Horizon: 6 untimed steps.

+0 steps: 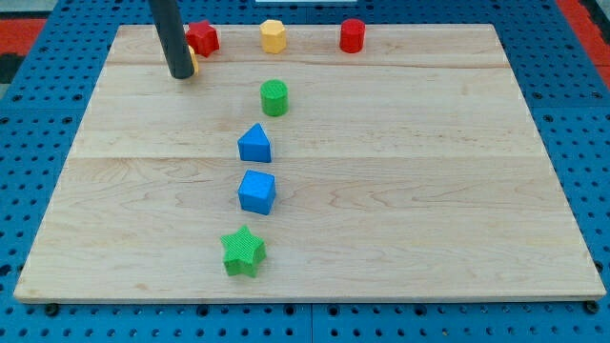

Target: Move yellow heart to the top left

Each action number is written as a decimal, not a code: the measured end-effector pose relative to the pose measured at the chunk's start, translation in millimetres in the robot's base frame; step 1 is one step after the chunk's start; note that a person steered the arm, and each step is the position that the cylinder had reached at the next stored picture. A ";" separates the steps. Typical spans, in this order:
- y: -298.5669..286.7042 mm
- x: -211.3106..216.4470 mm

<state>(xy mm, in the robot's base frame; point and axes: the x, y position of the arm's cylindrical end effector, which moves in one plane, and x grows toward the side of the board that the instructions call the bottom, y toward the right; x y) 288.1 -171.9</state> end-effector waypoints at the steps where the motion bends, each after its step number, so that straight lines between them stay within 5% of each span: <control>1: 26.6 13.9; 4: 1.9 -23.6; 5: -54.2 -21.7; 6: -46.6 1.9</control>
